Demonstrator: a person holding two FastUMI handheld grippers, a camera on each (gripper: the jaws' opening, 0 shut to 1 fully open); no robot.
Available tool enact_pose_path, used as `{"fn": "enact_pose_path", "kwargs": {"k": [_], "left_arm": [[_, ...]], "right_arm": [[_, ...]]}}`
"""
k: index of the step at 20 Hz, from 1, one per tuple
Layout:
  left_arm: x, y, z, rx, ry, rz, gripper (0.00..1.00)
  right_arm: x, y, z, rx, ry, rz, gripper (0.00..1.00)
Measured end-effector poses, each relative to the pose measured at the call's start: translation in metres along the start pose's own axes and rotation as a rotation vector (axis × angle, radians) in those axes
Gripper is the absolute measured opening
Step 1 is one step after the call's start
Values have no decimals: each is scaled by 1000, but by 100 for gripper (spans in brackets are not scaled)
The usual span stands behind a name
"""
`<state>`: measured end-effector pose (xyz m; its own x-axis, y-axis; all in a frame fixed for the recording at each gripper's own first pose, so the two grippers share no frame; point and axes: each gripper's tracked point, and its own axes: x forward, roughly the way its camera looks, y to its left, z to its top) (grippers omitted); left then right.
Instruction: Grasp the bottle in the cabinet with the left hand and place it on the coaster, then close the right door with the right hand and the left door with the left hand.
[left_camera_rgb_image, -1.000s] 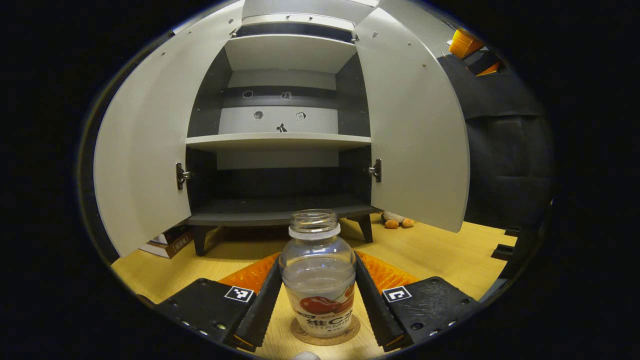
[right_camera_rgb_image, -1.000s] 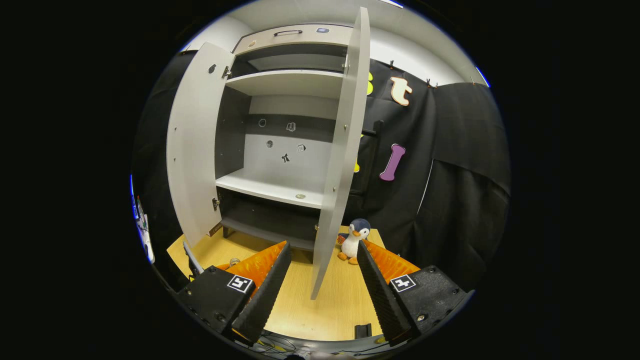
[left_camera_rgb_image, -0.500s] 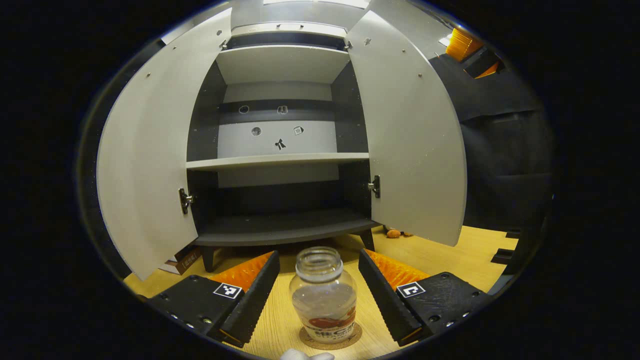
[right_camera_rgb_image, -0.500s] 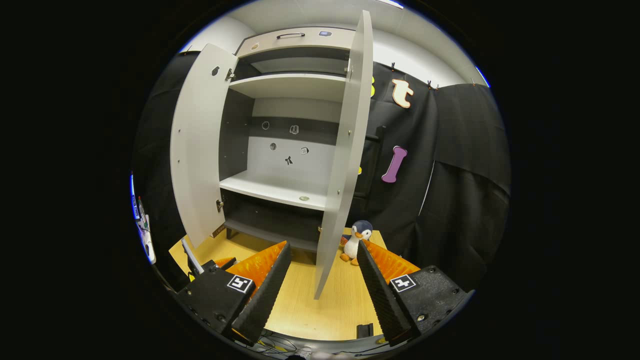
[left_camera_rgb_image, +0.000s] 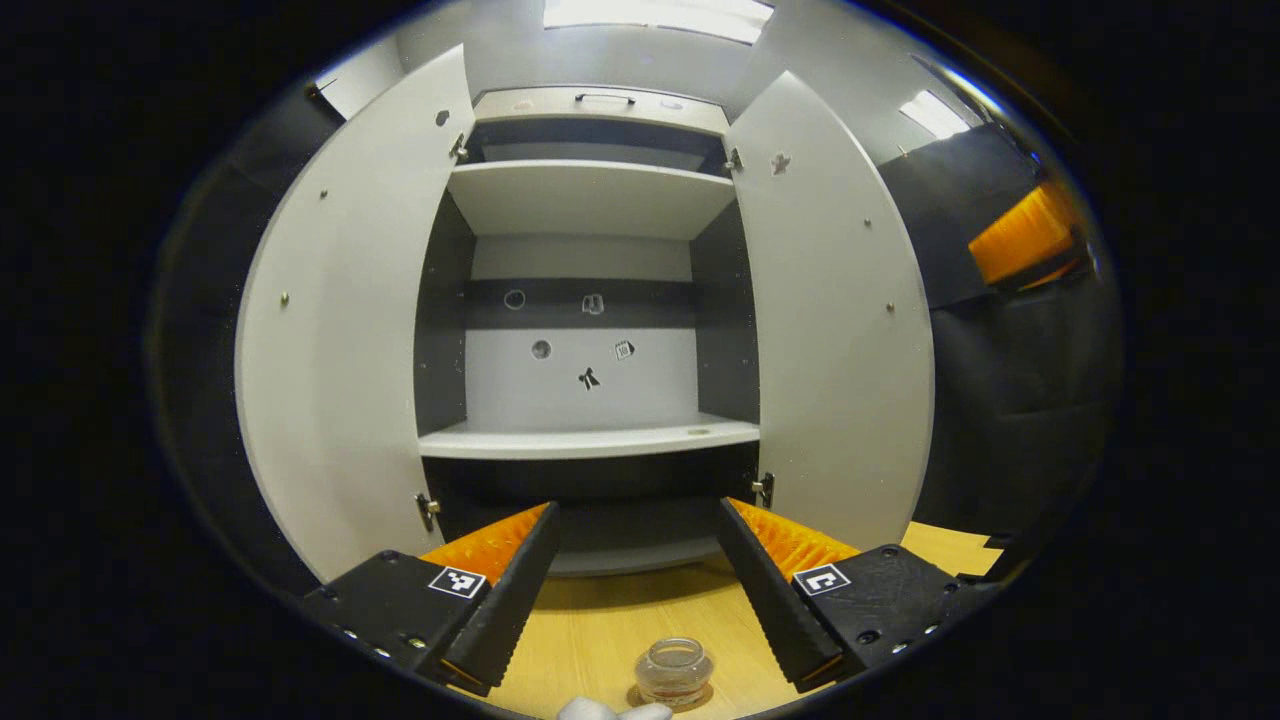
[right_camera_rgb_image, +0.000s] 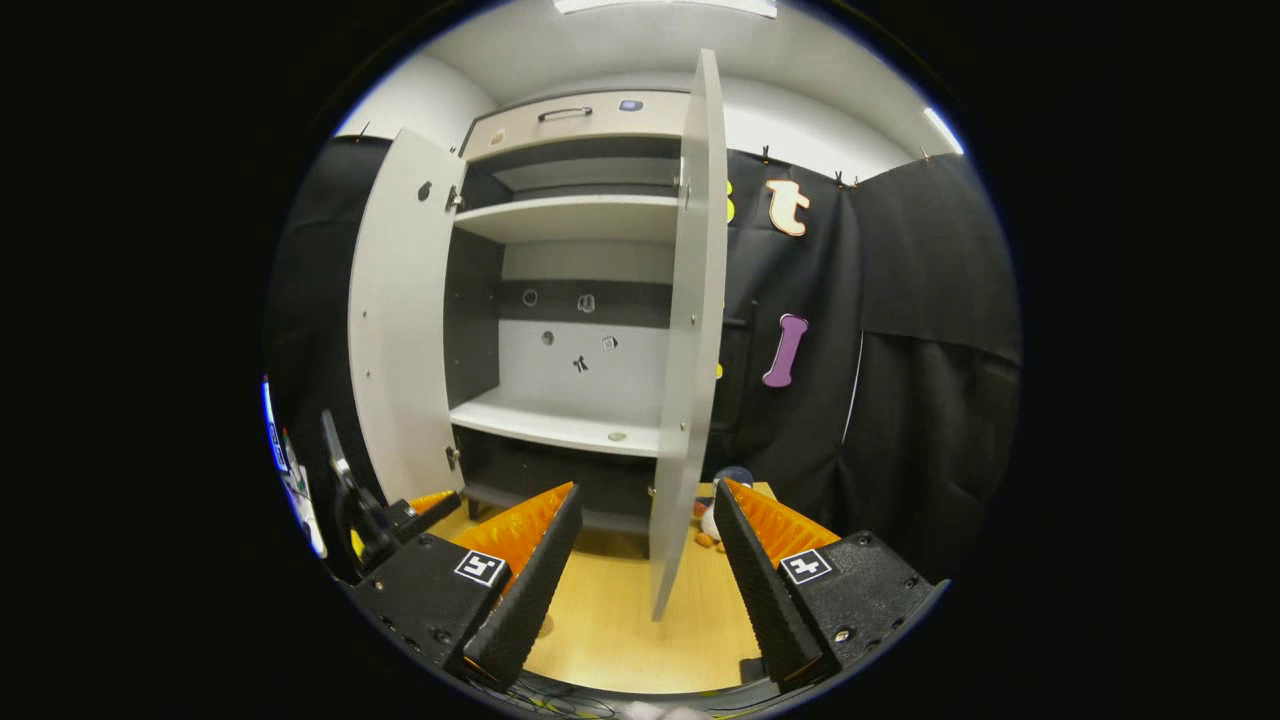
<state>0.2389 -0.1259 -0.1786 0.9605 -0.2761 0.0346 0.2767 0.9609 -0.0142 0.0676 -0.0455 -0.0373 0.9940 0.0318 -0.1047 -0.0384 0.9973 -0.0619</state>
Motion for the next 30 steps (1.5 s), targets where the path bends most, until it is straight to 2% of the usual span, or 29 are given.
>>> {"fn": "enact_pose_path", "kwargs": {"k": [3,7,11,15,19,22,25,30], "left_arm": [[-20,34,46,15,-19,62,96],[-60,81,70,2,33,153,95],[-113,121,78,-30,92,221,96],[-160,149,88,-2,122,296,94],[-180,158,100,-9,101,322,95],[-181,154,106,-44,107,311,95],[-176,147,112,-34,110,301,96],[-167,129,124,-40,106,311,96]], "right_arm": [[-5,13,7,8,-35,17,82],[-8,31,10,23,-55,43,82],[-11,45,10,20,-59,61,82],[-17,63,0,12,-45,84,82],[-25,65,-1,12,-37,75,82],[-32,35,10,12,-54,24,82],[-31,-15,24,6,-68,-29,82],[13,-107,43,81,-51,-83,82]]}}
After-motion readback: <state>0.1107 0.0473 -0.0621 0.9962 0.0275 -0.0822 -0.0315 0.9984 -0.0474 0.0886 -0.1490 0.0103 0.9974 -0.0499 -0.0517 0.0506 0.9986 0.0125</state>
